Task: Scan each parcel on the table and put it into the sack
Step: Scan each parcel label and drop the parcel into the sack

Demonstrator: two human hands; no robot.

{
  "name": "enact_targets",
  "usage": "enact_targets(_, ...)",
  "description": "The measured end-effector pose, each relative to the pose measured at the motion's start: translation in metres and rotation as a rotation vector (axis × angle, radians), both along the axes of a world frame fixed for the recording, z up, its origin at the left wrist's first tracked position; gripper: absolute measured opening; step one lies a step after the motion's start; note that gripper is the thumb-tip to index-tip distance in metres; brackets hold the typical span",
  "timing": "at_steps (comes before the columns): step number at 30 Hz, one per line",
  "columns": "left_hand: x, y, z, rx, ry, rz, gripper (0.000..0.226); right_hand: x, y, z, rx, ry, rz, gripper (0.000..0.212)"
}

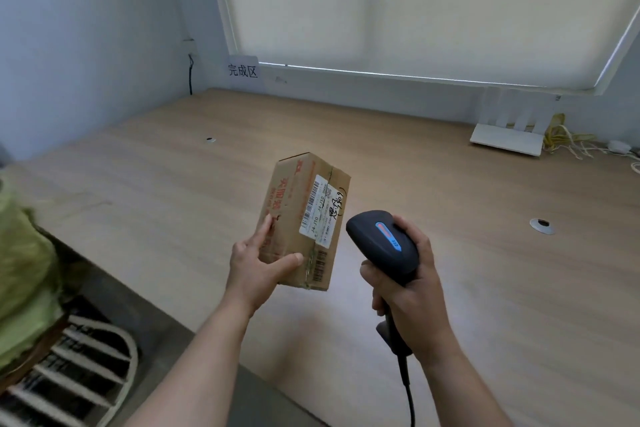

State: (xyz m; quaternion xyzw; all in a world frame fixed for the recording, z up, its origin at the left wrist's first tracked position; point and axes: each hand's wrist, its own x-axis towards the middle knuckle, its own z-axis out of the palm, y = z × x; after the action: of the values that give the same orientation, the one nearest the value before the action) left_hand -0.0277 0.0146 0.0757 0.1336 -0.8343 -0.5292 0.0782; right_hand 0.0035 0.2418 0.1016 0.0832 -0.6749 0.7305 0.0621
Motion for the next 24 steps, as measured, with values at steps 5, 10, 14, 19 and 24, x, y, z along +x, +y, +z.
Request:
enact_targets(5,0.026,-0.035,0.003,0.000,0.049,0.088,0.095,0.007,-0.045,0.005,0.012,0.014,0.086,0.066)
enact_targets(10,0.049,-0.087,0.013,-0.021,0.108,0.154,0.089,0.017,-0.103,0.012,0.037,0.048,0.159,0.070)
enact_targets(14,0.077,-0.144,0.021,-0.023,0.132,0.210,0.089,0.029,-0.165,0.019,0.029,0.060,0.208,0.071)
enact_targets(19,0.115,-0.229,0.030,-0.023,0.152,0.313,0.096,0.045,-0.254,0.027,0.026,0.087,0.293,0.070)
enact_targets(24,0.147,-0.312,0.039,-0.079,0.167,0.405,0.099,0.060,-0.339,0.036,0.046,0.102,0.374,0.072)
